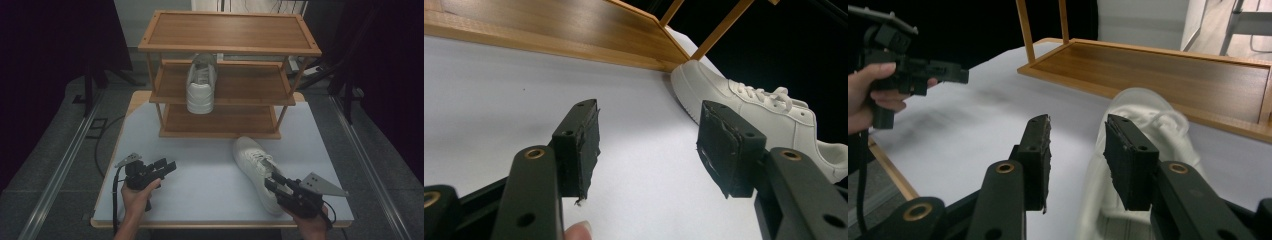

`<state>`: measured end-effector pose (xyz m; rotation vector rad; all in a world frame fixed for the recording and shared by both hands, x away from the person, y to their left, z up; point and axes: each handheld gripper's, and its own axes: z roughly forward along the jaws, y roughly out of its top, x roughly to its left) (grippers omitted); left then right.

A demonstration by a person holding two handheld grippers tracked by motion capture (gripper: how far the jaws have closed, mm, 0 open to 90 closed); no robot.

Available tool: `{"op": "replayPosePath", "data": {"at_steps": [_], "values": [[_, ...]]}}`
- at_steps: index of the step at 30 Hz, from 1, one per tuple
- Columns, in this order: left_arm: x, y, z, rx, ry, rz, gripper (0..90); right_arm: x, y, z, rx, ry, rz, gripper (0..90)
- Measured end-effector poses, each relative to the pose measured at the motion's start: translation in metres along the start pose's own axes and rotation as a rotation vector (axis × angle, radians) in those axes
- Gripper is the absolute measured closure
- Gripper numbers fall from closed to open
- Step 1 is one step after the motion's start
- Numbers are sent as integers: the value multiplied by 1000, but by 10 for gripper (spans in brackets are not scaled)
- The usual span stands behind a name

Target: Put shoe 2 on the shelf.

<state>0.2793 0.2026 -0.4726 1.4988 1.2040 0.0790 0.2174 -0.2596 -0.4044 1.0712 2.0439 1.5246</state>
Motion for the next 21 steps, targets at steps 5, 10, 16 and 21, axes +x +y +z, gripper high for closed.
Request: {"op": "replayPosePath", "data": {"at_steps": [5,10,16,21], "values": [[1,0,1,3,1,-4,424,-19,10,7,22,-1,2,580],[1,0,0,0,-3,-5,424,-38,12,15,30,-9,23,545],[1,0,-1,-3,-2,-11,423,-62,1,29,77,-33,60,510],[1,0,-1,0,-4,-12,423,-69,-5,35,111,-45,68,491]]}}
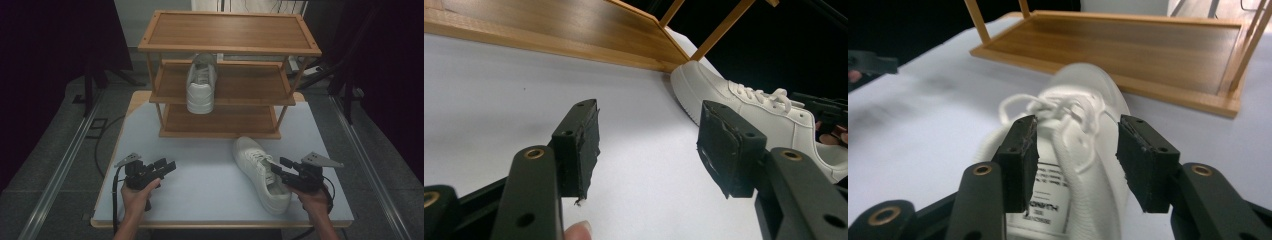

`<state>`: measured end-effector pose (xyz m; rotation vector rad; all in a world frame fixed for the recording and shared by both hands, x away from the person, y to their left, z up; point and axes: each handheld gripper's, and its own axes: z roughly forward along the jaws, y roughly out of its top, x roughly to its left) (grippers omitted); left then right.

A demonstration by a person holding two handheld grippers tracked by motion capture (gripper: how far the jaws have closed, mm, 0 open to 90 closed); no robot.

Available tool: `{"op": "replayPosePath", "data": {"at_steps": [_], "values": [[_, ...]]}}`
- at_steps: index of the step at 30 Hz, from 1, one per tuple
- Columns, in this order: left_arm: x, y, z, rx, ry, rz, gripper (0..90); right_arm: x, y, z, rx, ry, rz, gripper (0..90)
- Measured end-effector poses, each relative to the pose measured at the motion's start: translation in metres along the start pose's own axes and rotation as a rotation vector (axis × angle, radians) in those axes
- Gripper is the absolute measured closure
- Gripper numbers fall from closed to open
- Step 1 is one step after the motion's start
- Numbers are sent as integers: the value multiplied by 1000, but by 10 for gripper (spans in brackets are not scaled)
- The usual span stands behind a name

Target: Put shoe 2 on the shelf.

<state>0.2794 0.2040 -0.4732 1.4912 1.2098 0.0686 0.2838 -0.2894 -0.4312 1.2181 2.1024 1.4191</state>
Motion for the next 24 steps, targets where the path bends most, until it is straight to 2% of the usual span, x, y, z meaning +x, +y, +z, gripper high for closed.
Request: {"op": "replayPosePath", "data": {"at_steps": [2,5,8,9,11,13,18,20,24], "values": [[0,0,0,-1,-2,-1,422,0,0,1,4,1,3,490],[0,0,0,3,-3,1,423,-1,1,7,24,-12,-16,490],[-1,0,0,1,-9,-4,424,-1,1,14,61,-28,-33,490],[0,0,0,-2,-12,-6,425,0,0,20,92,-49,-52,492],[0,0,0,-4,-13,-9,425,0,0,23,105,-59,-57,501],[0,0,0,-3,-11,-10,424,0,-1,28,119,-65,-53,546],[1,1,-2,-10,-14,-16,424,-2,-1,31,110,-72,-48,673],[2,1,-2,-12,-14,-18,424,0,-1,30,97,-96,-77,759],[2,1,-2,-11,-17,-21,425,2,-1,29,94,-105,-85,795]]}}
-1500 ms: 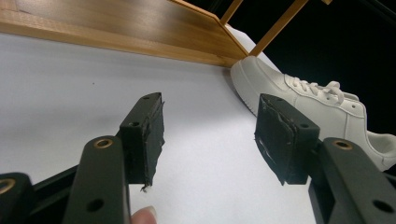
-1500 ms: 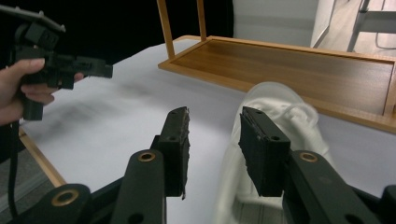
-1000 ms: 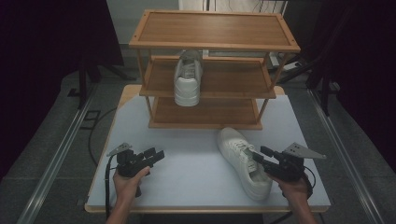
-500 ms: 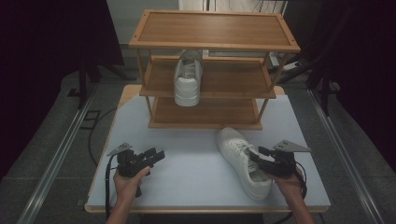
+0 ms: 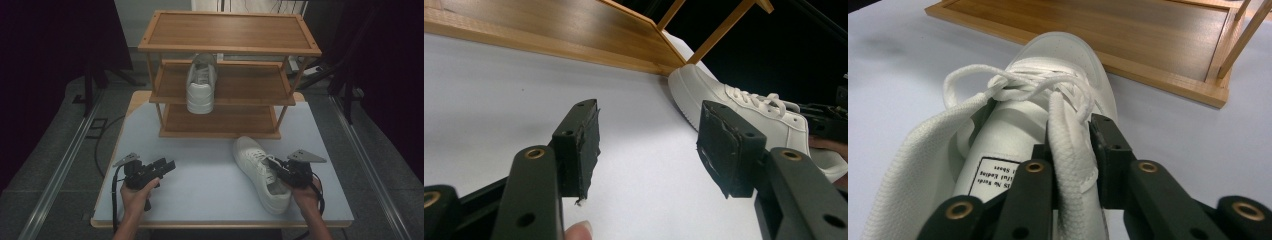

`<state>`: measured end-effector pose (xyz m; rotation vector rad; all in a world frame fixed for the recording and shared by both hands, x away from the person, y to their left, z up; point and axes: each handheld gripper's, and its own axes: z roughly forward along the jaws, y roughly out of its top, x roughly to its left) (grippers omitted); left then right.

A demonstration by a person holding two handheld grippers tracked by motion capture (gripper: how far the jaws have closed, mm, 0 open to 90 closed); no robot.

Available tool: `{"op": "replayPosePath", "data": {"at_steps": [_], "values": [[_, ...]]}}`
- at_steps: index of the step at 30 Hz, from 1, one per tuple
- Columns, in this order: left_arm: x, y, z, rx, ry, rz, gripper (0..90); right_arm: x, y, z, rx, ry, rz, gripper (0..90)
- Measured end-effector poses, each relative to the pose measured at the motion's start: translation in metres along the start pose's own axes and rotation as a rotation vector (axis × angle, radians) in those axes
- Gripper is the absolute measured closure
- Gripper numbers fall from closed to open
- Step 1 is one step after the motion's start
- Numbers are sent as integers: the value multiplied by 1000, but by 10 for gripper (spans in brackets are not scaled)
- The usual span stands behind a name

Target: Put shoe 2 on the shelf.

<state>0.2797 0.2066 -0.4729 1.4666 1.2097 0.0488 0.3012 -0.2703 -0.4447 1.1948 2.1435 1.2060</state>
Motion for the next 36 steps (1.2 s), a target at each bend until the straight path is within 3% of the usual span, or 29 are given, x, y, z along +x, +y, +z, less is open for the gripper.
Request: {"op": "replayPosePath", "data": {"at_steps": [8,14,20,28,36], "values": [[1,1,-2,-14,4,-8,427,2,0,-1,-25,10,18,813],[2,1,-3,-20,4,-10,430,11,-1,-4,-49,60,23,814],[2,1,-4,-18,3,-9,430,22,1,-8,-97,107,60,814],[3,0,-4,-22,5,-14,432,37,10,-23,-175,176,120,814],[3,0,-4,-22,5,-12,432,46,16,-38,-251,241,144,816]]}}
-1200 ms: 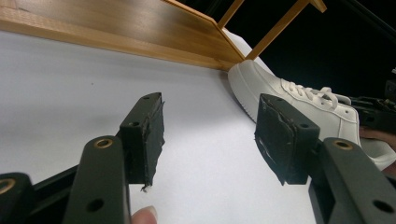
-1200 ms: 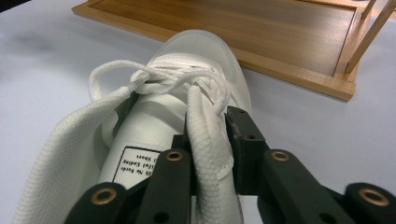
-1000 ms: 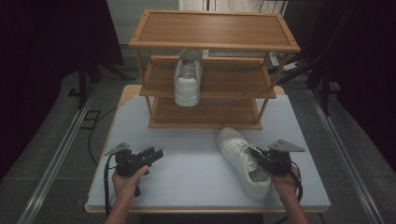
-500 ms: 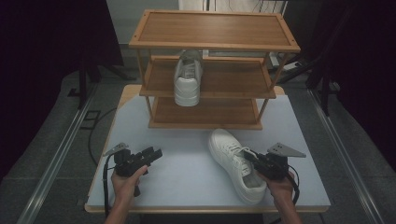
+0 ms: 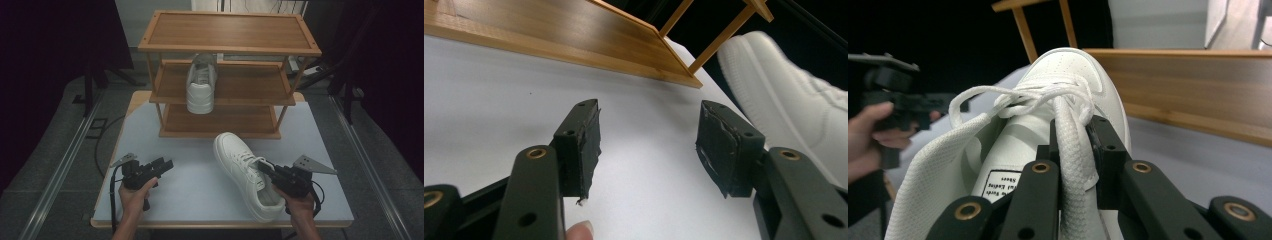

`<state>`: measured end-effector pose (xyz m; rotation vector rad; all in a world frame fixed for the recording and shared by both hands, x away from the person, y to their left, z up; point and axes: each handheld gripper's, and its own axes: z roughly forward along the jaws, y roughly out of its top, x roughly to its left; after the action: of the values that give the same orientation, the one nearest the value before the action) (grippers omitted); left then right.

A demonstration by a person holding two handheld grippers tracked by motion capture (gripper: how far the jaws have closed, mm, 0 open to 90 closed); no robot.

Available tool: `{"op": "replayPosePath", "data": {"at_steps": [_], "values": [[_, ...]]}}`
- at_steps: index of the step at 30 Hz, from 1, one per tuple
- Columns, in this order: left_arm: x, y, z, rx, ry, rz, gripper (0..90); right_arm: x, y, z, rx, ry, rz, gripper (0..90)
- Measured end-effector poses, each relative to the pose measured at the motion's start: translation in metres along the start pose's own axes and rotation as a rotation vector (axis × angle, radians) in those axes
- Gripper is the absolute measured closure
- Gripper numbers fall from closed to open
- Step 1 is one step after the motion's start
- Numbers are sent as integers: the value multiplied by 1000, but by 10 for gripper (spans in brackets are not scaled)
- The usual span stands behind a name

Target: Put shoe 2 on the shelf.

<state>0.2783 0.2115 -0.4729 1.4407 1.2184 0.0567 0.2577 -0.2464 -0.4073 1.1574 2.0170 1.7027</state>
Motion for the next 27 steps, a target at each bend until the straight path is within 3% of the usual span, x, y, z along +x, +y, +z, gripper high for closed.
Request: {"op": "replayPosePath", "data": {"at_steps": [20,27], "values": [[1,0,-1,-4,1,-5,432,18,22,-21,-132,87,25,817],[1,0,-1,-5,1,-1,432,20,30,-26,-163,93,29,818]]}}
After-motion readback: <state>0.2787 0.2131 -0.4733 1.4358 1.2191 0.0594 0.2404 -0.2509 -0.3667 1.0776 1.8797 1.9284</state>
